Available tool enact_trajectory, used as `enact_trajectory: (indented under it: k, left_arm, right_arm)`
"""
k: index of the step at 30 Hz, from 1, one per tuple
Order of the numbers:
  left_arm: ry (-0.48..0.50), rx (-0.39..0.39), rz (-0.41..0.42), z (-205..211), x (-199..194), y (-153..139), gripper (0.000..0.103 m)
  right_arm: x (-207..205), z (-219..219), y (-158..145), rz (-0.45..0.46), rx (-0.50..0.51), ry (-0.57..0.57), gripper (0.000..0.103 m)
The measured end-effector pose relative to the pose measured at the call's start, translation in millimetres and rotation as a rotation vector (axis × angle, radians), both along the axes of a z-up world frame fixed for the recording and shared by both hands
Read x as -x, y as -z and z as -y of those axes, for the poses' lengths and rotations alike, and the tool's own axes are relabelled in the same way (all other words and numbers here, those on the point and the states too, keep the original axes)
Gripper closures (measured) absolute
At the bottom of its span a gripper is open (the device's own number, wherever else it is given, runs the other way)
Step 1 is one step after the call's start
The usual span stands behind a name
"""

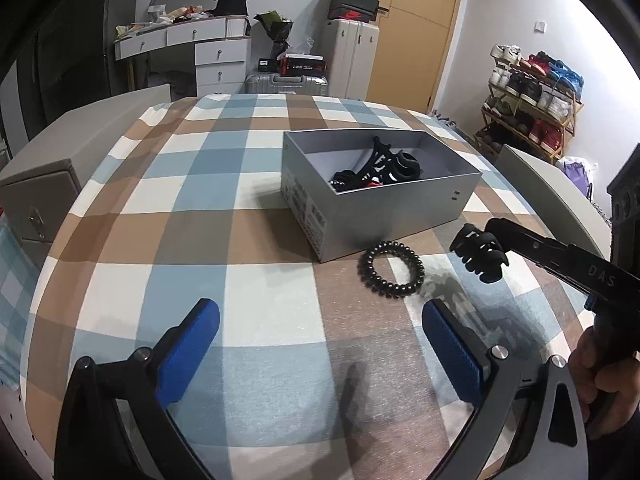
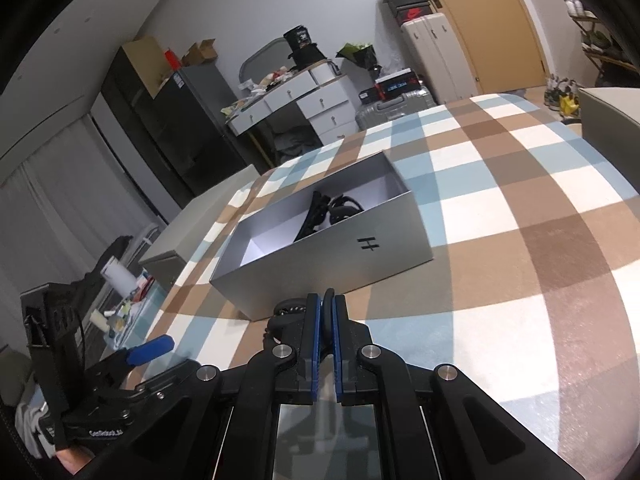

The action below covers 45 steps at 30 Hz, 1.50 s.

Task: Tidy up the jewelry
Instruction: 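Grasp the black coiled bracelet with the left tool while the right tool grasps a black claw clip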

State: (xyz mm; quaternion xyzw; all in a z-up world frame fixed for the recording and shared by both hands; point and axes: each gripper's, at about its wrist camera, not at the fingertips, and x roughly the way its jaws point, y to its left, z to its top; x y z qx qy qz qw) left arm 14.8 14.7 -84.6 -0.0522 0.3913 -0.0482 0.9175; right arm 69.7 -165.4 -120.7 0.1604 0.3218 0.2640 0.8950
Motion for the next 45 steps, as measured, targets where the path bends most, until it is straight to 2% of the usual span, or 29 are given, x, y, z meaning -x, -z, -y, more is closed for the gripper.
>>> enact_trajectory:
  k: [10, 14, 16, 21, 24, 31, 33, 34, 35, 36, 38, 40, 45]
  left_arm:
    - [0.053, 0.044, -0.084, 23.8, -21.4, 2.5, 0.004]
    - [0.07, -0.014, -0.121, 41.3, -34.7, 4.3, 0.004]
    - [0.066, -0.022, -0.152, 45.4, -42.2, 7.2, 0.004]
    - [0.054, 0.02, -0.24, 47.9, -54.3, 17.6, 0.004]
    - [0.032, 0.024, -0.249, 48.0, -57.6, 19.5, 0.004]
    - [-0.041, -0.027, -0.267, 50.8, -68.8, 23.9, 0.005]
    - [-0.053, -0.052, -0.258, 52.1, -70.4, 24.7, 0.012]
    - [-0.049, -0.093, -0.254, 55.4, -70.1, 25.2, 0.021]
    - [-0.032, -0.144, -0.249, 60.4, -69.5, 26.0, 0.026]
    - [-0.016, -0.149, -0.241, 61.4, -68.6, 25.3, 0.03]
    - [-0.007, -0.147, -0.24, 60.1, -66.4, 23.1, 0.047]
    - [0.007, -0.145, -0.246, 59.0, -63.8, 21.1, 0.06]
    - [0.043, -0.159, -0.251, 61.5, -53.5, 19.9, 0.065]
  right_arm:
    - [15.1, 22.2, 0.9, 0.034, 0.032, 0.053, 0.098]
    - [17.1, 31.2, 1.4, 0.029, 0.009, 0.064, 0.098]
    - [16.4, 35.8, 1.7, 0.026, -0.009, 0.07, 0.098]
    - [16.6, 37.0, 1.6, 0.034, -0.016, 0.073, 0.098]
    - [18.7, 35.9, 1.5, 0.037, -0.022, 0.063, 0.098]
    - [23.5, 35.6, -2.7, 0.062, -0.014, 0.058, 0.098]
    - [23.9, 36.9, -2.8, 0.065, -0.012, 0.062, 0.098]
    - [23.8, 37.9, -2.7, 0.064, -0.014, 0.064, 0.098]
    - [24.1, 38.5, -2.7, 0.064, -0.016, 0.065, 0.098]
    - [24.7, 39.0, -2.8, 0.066, -0.017, 0.066, 0.098]
    - [25.6, 39.0, -2.9, 0.067, -0.009, 0.07, 0.098]
    - [26.4, 38.8, -2.9, 0.065, -0.016, 0.068, 0.098]
    - [29.9, 37.7, -5.0, 0.076, -0.011, 0.069, 0.098]
